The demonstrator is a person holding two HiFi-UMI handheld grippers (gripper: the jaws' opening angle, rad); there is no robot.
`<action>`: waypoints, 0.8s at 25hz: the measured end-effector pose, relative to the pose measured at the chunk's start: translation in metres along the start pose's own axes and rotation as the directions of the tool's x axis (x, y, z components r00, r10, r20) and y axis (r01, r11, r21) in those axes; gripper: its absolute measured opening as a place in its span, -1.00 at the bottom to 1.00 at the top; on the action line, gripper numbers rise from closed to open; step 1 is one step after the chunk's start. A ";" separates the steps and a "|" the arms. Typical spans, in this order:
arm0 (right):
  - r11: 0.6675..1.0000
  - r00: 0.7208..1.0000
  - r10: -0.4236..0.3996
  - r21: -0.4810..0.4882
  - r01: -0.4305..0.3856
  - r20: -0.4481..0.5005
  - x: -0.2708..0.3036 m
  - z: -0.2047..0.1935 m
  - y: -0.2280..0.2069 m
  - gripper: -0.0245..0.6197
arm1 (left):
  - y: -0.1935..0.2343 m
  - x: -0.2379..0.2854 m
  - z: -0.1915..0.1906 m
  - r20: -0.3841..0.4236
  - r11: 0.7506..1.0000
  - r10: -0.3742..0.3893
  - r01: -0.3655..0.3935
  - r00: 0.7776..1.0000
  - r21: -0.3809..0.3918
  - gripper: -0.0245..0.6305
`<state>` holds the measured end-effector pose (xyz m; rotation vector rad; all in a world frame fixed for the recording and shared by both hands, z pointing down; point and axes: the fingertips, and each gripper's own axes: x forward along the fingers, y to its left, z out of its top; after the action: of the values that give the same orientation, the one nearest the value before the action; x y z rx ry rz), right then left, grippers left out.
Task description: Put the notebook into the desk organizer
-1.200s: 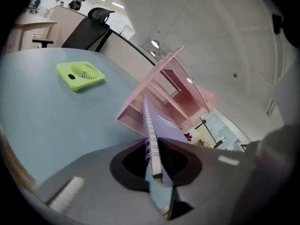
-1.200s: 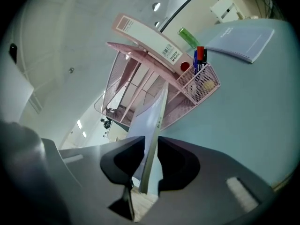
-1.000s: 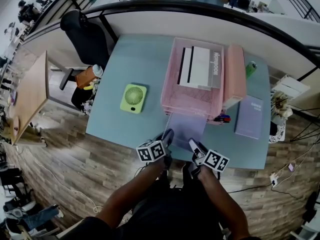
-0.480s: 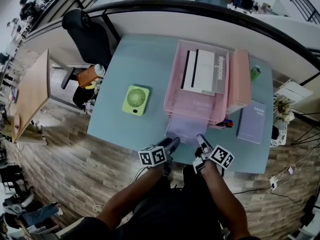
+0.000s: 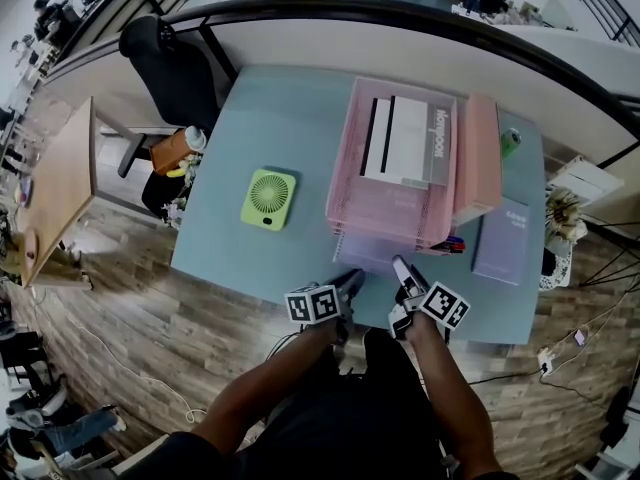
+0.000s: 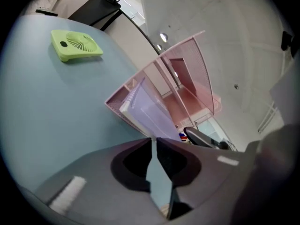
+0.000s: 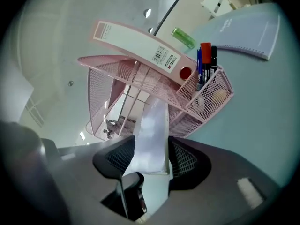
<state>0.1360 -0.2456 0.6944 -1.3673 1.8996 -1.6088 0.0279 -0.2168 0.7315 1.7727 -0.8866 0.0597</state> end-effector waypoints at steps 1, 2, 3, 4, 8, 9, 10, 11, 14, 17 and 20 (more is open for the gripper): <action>1.000 1.000 -0.008 -0.013 0.008 -0.004 -0.002 -0.002 -0.001 -0.29 | 0.000 0.001 0.002 0.004 1.000 -0.001 0.001 1.000 -0.002 -0.64; 1.000 1.000 -0.017 -0.022 0.017 -0.008 -0.004 -0.004 -0.003 -0.29 | 0.000 0.003 0.005 0.007 1.000 0.000 0.000 1.000 0.000 -0.64; 0.999 1.000 -0.028 -0.028 0.028 -0.012 -0.007 -0.007 -0.005 -0.30 | 0.000 0.004 0.009 0.011 1.000 0.002 -0.002 1.000 0.004 -0.65; 0.999 0.999 -0.043 -0.034 0.042 -0.015 -0.010 -0.010 -0.007 -0.30 | 0.000 0.006 0.013 0.014 1.000 0.001 -0.001 1.000 0.006 -0.65; 0.995 0.996 -0.087 -0.046 0.086 -0.028 -0.013 -0.026 -0.012 -0.29 | -0.005 0.013 0.023 0.009 1.000 -0.009 0.009 1.000 0.021 -0.67; 0.995 0.996 -0.087 -0.044 0.085 -0.037 -0.012 -0.030 -0.012 -0.29 | -0.006 0.016 0.025 0.004 1.000 -0.010 0.010 1.000 0.027 -0.66; 0.995 0.995 -0.087 -0.043 0.085 -0.046 -0.011 -0.033 -0.012 -0.30 | -0.007 0.018 0.025 -0.002 0.999 -0.012 0.012 1.000 0.031 -0.66; 0.995 0.995 -0.087 -0.045 0.085 -0.052 -0.010 -0.035 -0.012 -0.31 | -0.007 0.020 0.025 -0.008 0.999 -0.016 0.016 1.000 0.032 -0.66; 0.995 0.995 -0.085 -0.054 0.083 -0.043 -0.006 -0.032 -0.010 -0.67 | -0.006 0.024 0.024 -0.024 1.000 -0.017 0.018 1.000 0.025 -0.67; 0.995 0.995 -0.089 -0.047 0.087 -0.045 0.000 -0.025 -0.011 -0.71 | -0.003 0.025 0.024 -0.029 1.000 -0.017 0.017 0.999 0.005 -0.67; 0.995 0.996 -0.090 -0.039 0.088 -0.031 0.003 -0.019 -0.010 -0.77 | -0.002 0.028 0.029 -0.035 1.000 -0.028 0.028 0.999 -0.001 -0.69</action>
<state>0.1258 -0.2356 0.7107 -1.4690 1.9214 -1.6542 0.0382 -0.2557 0.7309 1.7783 -0.8360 0.0725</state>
